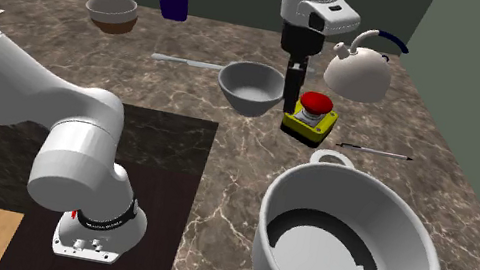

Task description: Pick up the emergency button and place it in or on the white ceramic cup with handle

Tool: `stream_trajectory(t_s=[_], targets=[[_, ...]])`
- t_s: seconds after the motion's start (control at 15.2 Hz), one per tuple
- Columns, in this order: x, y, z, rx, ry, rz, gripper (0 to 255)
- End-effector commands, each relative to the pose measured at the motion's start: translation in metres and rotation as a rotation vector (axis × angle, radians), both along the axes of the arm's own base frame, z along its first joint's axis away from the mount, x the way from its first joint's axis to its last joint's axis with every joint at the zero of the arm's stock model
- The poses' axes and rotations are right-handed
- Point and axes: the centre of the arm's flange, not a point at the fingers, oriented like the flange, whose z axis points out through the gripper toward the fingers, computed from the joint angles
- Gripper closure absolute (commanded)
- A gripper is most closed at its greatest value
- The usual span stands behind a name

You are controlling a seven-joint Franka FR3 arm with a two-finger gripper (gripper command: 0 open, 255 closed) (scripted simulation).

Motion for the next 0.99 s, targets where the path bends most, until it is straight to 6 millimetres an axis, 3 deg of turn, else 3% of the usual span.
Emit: stream_trajectory(t_s=[0.0, 0.33, 0.79, 0.92], targets=[[0.013, 0.019, 0.0, -0.004, -0.021, -0.027, 0], [0.046, 0.065, -0.002, -0.016, -0.065, -0.08, 0], [0.053, 0.061, -0.041, -0.016, -0.065, -0.08, 0], [0.053, 0.061, -0.041, -0.016, -0.065, -0.08, 0]])
